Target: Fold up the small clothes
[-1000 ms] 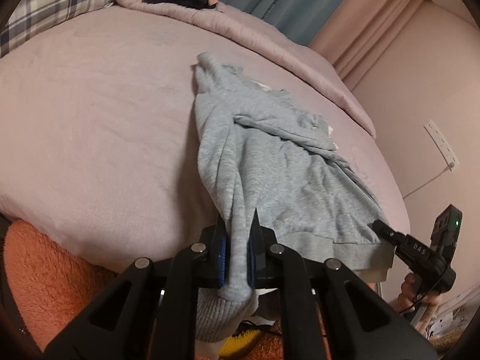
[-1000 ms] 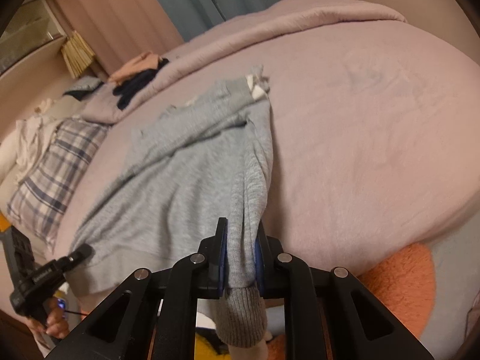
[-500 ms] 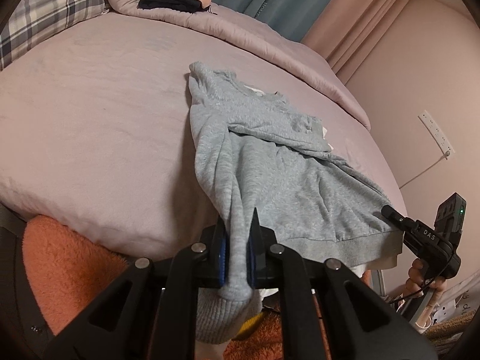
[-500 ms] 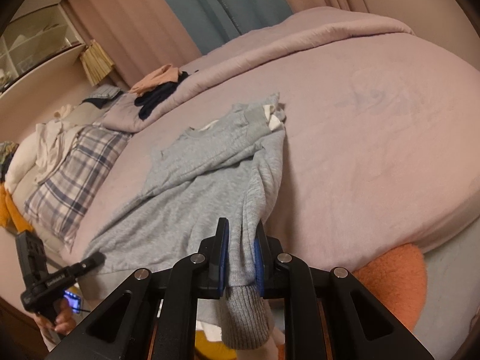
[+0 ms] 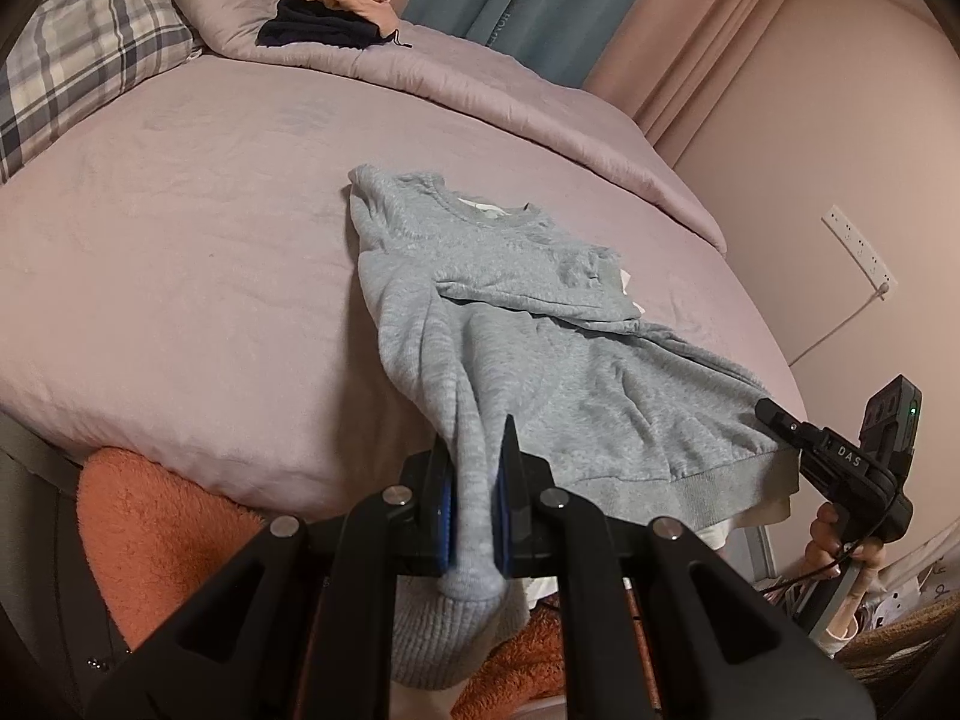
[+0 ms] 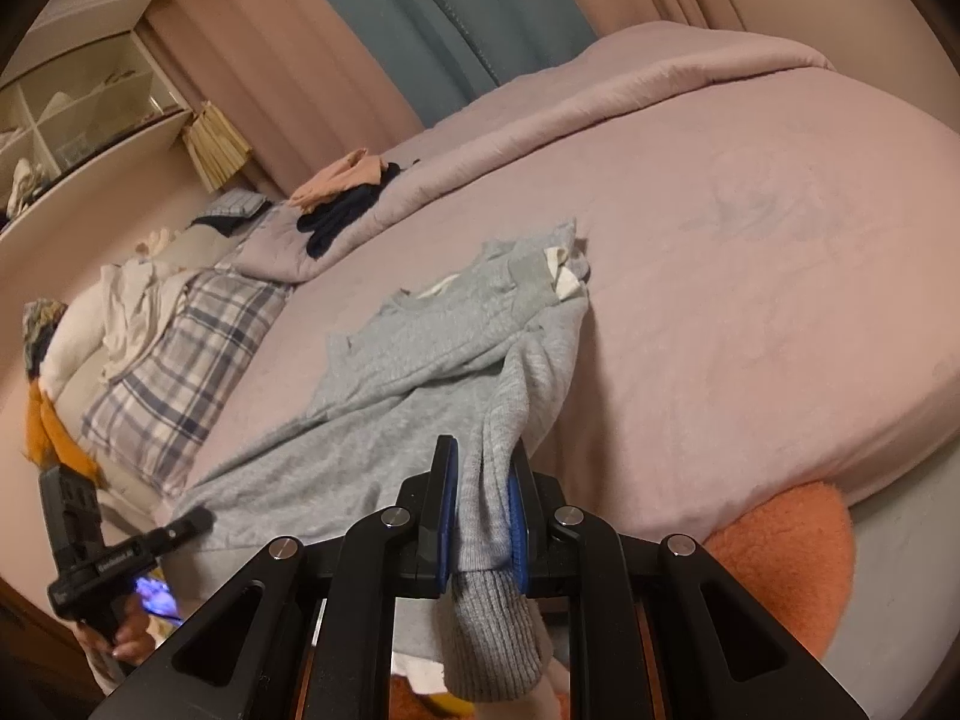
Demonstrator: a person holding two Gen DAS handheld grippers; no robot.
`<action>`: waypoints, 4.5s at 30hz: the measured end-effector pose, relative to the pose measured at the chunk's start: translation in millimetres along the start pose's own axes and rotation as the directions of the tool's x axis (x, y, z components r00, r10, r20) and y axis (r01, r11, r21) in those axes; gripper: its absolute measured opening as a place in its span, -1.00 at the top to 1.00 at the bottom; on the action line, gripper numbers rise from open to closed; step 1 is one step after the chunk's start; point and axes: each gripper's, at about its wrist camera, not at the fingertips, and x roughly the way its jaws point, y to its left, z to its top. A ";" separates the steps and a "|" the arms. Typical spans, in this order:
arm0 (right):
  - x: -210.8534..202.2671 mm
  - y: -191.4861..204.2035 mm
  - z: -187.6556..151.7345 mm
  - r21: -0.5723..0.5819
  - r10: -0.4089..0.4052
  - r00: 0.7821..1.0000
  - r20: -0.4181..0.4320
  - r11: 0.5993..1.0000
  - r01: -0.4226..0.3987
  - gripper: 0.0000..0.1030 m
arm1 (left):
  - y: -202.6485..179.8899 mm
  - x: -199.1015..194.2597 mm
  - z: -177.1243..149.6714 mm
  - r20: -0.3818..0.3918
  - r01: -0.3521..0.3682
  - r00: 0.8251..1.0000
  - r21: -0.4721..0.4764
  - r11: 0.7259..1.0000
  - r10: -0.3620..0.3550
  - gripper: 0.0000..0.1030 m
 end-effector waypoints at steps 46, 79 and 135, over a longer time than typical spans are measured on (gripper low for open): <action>21.8 11.0 42.2 0.009 -0.024 1.000 0.017 1.000 0.023 0.67 | -4.9 15.5 47.9 -0.006 -0.046 0.999 0.024 0.999 0.046 0.78; 108.2 -2.6 108.2 0.009 -0.189 0.978 -0.092 0.982 0.190 0.67 | 23.6 115.5 121.1 -0.127 -0.160 0.979 0.008 0.987 0.159 0.78; 113.0 -36.7 72.3 0.032 -0.194 0.950 -0.246 0.978 0.208 0.81 | 63.9 131.5 67.9 -0.246 -0.170 0.960 -0.139 0.976 0.132 0.50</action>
